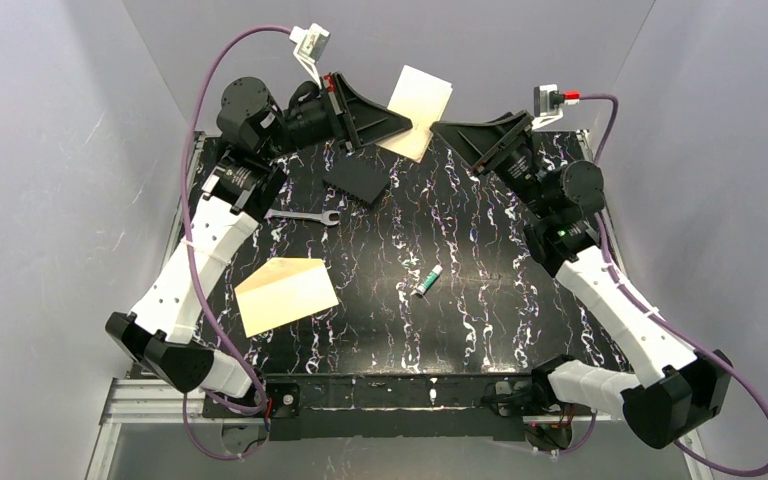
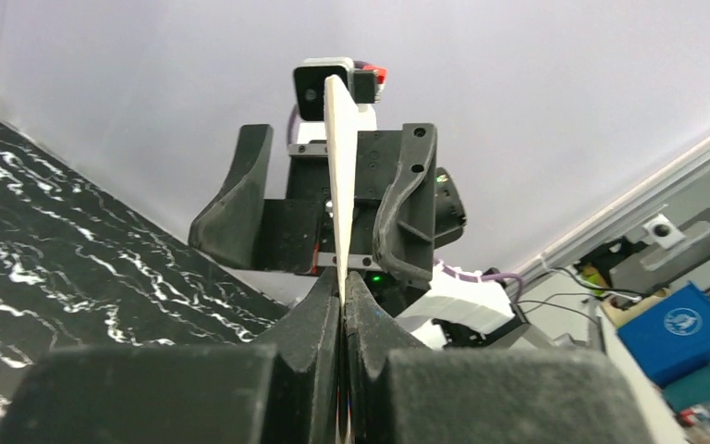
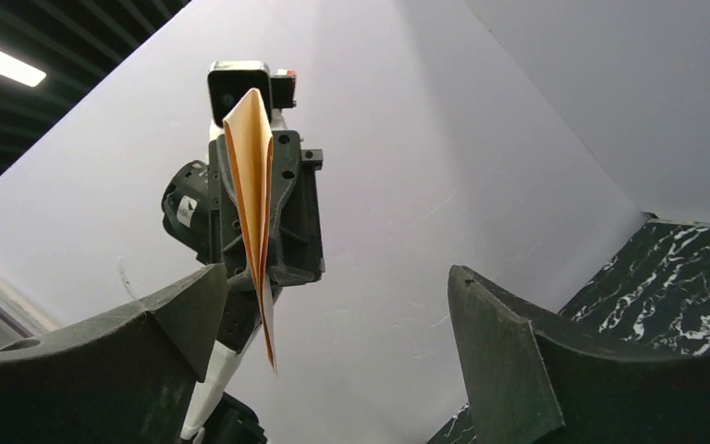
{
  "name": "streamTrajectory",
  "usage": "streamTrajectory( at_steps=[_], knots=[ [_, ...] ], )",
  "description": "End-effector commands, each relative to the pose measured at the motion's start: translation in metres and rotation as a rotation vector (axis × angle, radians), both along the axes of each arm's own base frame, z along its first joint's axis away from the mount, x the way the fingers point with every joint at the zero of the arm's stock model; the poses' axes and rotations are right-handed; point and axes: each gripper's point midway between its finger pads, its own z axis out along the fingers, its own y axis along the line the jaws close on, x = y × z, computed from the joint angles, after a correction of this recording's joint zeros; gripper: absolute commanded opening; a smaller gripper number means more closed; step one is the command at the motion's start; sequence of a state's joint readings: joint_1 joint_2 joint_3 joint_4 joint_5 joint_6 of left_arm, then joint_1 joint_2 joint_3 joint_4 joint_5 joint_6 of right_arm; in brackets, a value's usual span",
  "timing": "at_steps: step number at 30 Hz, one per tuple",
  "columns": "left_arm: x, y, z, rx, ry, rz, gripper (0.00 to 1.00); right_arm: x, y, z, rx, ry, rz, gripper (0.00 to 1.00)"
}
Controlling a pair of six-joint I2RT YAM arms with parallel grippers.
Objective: Place the letter into the envelope and seal it
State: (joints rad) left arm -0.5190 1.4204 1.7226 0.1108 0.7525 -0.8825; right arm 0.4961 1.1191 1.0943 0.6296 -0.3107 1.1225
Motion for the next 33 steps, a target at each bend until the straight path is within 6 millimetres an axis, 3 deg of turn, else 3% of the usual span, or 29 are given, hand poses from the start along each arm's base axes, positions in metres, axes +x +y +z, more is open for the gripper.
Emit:
streamTrajectory(
  at_steps=[1,5,8,11,13,17,20,22,24,27,30,33],
  knots=[
    [-0.013,-0.002,0.021,-0.052,0.026,-0.088,0.0,-0.028,0.003,0.049,0.102,-0.158,0.085,0.94],
    [-0.011,-0.002,0.019,-0.057,0.041,-0.078,0.0,-0.04,0.007,0.062,0.15,-0.221,0.141,0.85],
    [-0.011,-0.003,0.018,-0.059,0.045,-0.088,0.0,-0.037,0.006,0.061,0.156,-0.207,0.13,0.75],
    [-0.014,-0.002,0.018,-0.06,0.041,-0.097,0.0,-0.033,0.005,0.06,0.163,-0.19,0.106,0.58],
    [-0.019,0.0,0.022,-0.062,0.023,-0.104,0.0,-0.029,0.003,0.059,0.169,-0.174,0.091,0.35],
    [-0.022,0.001,0.022,-0.059,0.008,-0.107,0.0,-0.024,0.001,0.057,0.179,-0.144,0.062,0.23],
    [-0.022,0.002,0.015,-0.048,0.013,-0.106,0.0,-0.019,0.001,0.053,0.16,-0.127,0.04,0.01],
    [-0.019,0.006,0.008,-0.042,0.023,-0.083,0.12,-0.014,0.0,0.048,0.139,-0.109,0.009,0.01],
    [-0.012,0.012,-0.004,-0.026,0.034,-0.04,0.38,-0.006,-0.001,0.039,0.093,-0.078,-0.042,0.01],
    [0.011,0.026,-0.045,0.071,0.099,0.109,0.63,0.016,-0.002,0.009,-0.028,0.023,-0.147,0.01],
    [0.037,0.058,-0.128,0.335,0.241,0.367,0.77,0.038,-0.002,-0.037,-0.2,0.131,-0.237,0.01],
    [0.036,0.109,-0.217,0.619,0.418,0.581,0.82,0.053,-0.003,-0.092,-0.348,0.233,-0.283,0.01]
  ],
)
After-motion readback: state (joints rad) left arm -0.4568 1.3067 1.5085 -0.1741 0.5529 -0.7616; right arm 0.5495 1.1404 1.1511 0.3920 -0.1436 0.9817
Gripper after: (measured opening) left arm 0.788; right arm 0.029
